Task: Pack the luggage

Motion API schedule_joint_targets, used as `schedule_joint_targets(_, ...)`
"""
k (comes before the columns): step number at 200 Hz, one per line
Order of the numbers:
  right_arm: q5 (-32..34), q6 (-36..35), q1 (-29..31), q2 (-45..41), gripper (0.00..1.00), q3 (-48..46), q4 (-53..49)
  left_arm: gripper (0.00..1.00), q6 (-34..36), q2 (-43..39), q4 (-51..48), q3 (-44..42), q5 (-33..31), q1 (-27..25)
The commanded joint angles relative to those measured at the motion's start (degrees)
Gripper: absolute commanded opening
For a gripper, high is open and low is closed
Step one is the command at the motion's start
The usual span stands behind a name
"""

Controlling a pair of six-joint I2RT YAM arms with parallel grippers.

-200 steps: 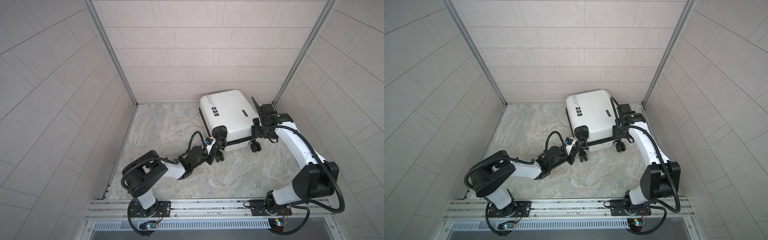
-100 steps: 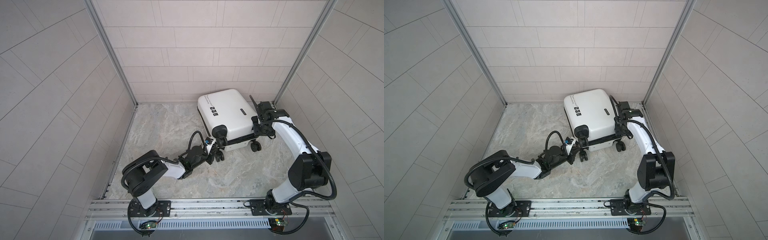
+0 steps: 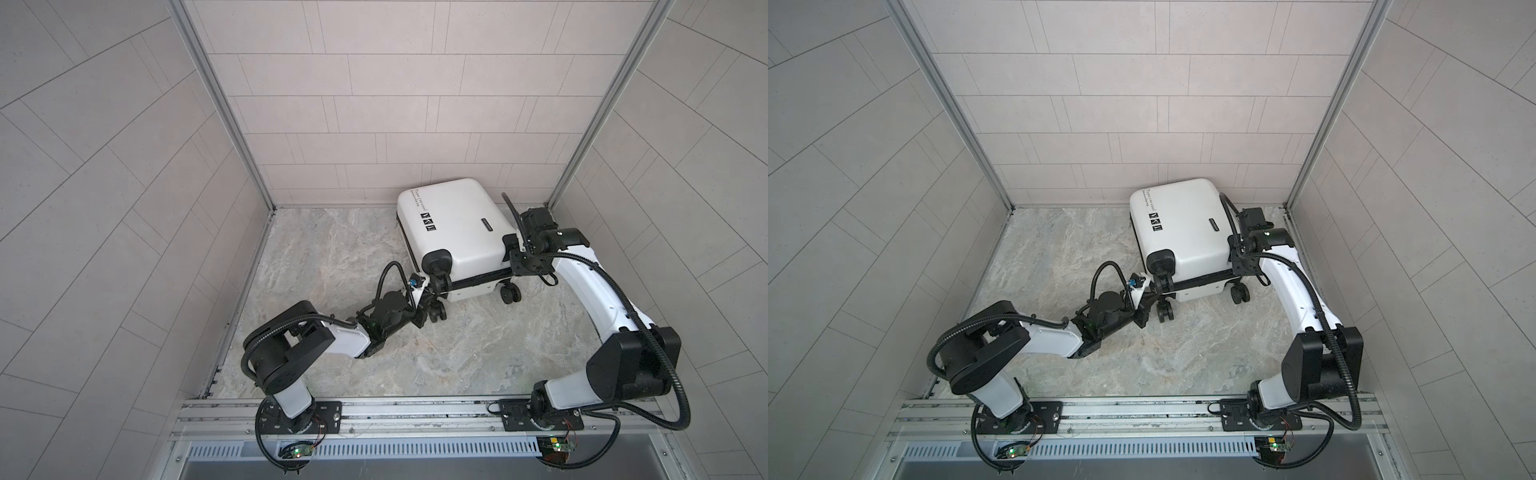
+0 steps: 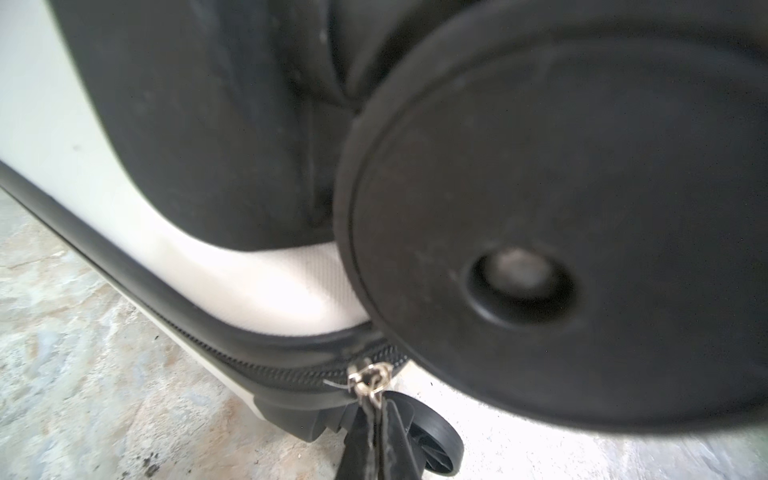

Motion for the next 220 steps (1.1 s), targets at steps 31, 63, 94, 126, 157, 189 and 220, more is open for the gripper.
schedule_joint_targets(31, -8.04, 8.10, 2.57, -7.47, 0.01, -3.60, 4.13, 0.00, 3.75, -5.36, 0.13, 0.24, -2.30, -3.19)
schedule_joint_targets(63, -9.27, 11.73, 5.89, -10.31, 0.00, -5.34, 4.81, 0.00, 6.27, -6.74, -1.38, 1.03, -5.21, -6.81)
schedule_joint_targets(94, -7.52, 14.58, 11.85, -10.47, 0.00, -5.16, 4.87, 0.00, 7.68, -6.49, -1.96, 1.73, -7.74, -9.93)
schedule_joint_targets(126, -5.01, 17.45, 18.83, -9.65, 0.00, -4.72, 5.21, 0.00, 8.29, -6.48, -2.43, 2.40, -9.48, -12.23)
schedule_joint_targets(157, -3.62, 19.91, 24.29, -9.20, 0.00, -4.55, 5.56, 0.00, 8.51, -6.38, -2.76, 3.38, -10.08, -13.58)
schedule_joint_targets(189, -3.36, 21.79, 28.56, -9.28, 0.00, -4.80, 6.02, 0.00, 8.43, -5.51, -2.66, 4.63, -10.65, -14.33)
schedule_joint_targets(220, -2.62, 21.97, 29.98, -9.90, 0.00, -5.16, 5.43, 0.00, 8.38, -5.33, -2.20, 5.18, -11.37, -14.56)
